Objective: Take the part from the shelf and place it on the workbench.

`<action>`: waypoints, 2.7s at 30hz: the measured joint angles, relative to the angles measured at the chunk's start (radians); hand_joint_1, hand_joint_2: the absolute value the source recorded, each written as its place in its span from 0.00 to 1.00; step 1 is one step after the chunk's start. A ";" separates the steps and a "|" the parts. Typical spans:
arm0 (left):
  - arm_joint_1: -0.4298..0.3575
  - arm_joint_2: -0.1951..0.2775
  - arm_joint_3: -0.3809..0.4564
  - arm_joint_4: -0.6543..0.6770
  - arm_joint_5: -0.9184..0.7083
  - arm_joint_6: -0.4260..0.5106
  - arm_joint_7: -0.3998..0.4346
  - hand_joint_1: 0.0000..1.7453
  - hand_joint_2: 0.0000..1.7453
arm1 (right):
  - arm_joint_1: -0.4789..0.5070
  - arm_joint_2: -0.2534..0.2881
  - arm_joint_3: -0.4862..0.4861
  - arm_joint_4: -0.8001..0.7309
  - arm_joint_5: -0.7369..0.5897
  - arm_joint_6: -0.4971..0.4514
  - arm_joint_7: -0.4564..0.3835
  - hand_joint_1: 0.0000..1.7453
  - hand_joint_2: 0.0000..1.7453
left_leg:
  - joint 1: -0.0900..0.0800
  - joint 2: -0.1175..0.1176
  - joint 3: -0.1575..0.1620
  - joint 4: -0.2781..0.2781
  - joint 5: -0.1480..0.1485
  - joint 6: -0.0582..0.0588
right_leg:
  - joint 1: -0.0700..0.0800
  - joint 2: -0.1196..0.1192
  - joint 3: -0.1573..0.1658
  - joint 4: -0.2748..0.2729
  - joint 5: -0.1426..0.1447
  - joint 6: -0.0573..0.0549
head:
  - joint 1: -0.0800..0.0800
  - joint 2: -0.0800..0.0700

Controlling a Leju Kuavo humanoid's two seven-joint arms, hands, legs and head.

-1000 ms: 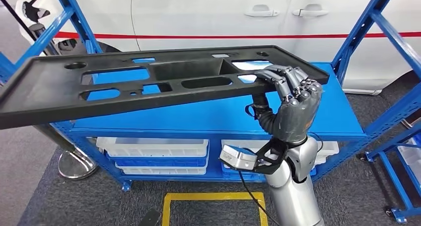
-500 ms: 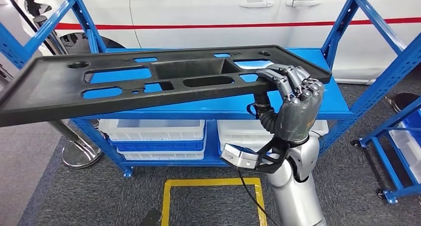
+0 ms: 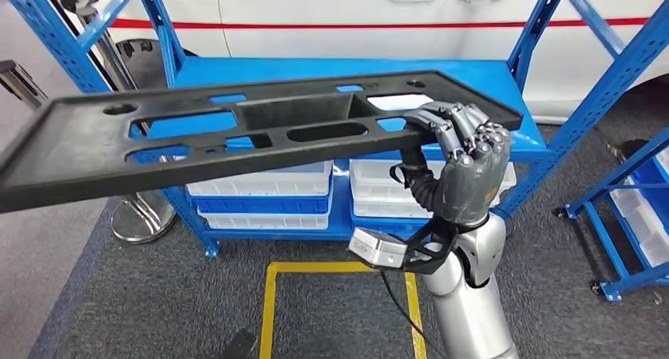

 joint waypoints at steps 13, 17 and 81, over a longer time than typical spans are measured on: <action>0.002 -0.002 0.001 0.000 0.002 0.001 -0.004 0.00 1.00 | -0.006 -0.004 0.004 0.003 0.018 0.000 0.017 1.00 1.00 | 0.000 0.005 -0.176 0.028 0.147 -0.019 | 0.000 0.014 0.179 0.008 -0.172 -0.008 | -0.001 0.000; 0.007 -0.004 0.002 0.000 0.002 0.001 -0.003 0.00 1.00 | -0.010 -0.004 0.006 0.003 0.018 0.000 0.018 1.00 1.00 | 0.010 0.002 -0.213 0.109 0.050 -0.039 | -0.001 0.007 0.137 0.001 -0.124 -0.041 | -0.002 0.000; 0.005 -0.008 0.011 0.000 0.011 0.002 -0.002 0.00 1.00 | -0.030 0.011 0.014 0.015 0.019 0.001 0.000 1.00 1.00 | 0.011 0.003 -0.263 0.263 -0.037 -0.049 | 0.005 0.005 0.103 -0.002 -0.096 -0.054 | -0.002 0.000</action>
